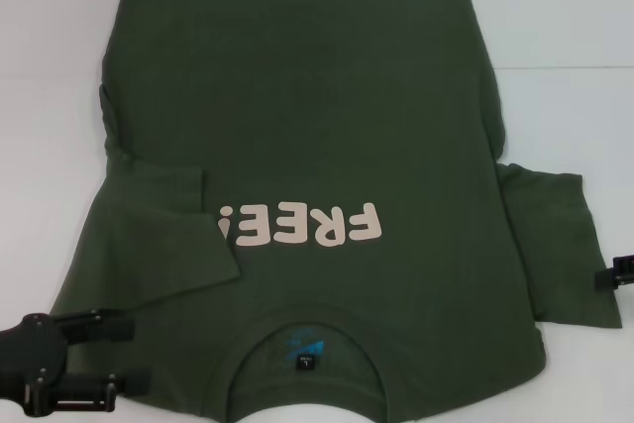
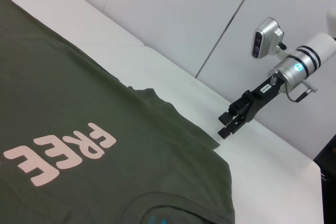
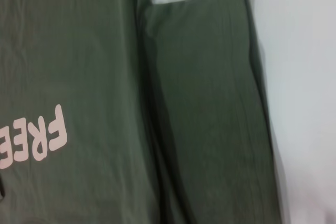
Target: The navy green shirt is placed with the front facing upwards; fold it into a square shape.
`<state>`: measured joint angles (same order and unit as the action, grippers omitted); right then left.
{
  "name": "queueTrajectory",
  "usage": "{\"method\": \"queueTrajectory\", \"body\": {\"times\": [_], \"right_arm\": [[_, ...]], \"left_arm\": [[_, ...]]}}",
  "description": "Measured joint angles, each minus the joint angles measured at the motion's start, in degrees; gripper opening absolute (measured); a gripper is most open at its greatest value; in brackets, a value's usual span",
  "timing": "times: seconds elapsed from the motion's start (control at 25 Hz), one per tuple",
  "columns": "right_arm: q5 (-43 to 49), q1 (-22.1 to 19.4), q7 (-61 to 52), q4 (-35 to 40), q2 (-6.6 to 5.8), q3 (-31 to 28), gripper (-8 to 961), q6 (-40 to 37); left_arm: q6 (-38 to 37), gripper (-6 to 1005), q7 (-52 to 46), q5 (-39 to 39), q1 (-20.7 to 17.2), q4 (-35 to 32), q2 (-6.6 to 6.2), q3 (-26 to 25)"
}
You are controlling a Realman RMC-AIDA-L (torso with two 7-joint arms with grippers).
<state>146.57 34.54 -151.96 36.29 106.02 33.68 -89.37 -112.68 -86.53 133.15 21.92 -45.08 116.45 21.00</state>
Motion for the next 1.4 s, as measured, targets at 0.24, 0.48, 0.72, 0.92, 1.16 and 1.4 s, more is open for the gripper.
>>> {"method": "queueTrajectory", "body": {"times": [0.24,0.48,0.72,0.92,1.16,1.4], "right_arm": [[0.03,0.01,0.19,0.0,0.54,0.53,914,0.72],[0.03,0.01,0.66,0.0,0.96,0.53,914,1.2],[0.03,0.08,0.82,0.0,1.25,0.51,915,1.6],[0.03,0.1,0.89,0.0,1.32,0.51,915,1.85],[0.03,0.21,0.89,-0.03,1.5,0.66,914,2.0],[0.03,0.5,0.88,-0.8,1.59,1.8,914,2.61]], "left_arm": [[0.0,893,-0.07,0.0,0.06,0.0,0.0,0.0],[0.0,893,-0.1,0.0,0.22,0.01,0.0,0.0],[0.0,894,-0.13,0.0,0.31,0.09,0.0,0.03],[0.0,895,-0.13,0.0,0.39,0.09,0.0,0.06],[0.0,895,-0.13,0.0,0.47,0.09,0.0,0.0],[0.0,894,-0.13,0.01,0.5,0.09,0.0,-0.04]]}}
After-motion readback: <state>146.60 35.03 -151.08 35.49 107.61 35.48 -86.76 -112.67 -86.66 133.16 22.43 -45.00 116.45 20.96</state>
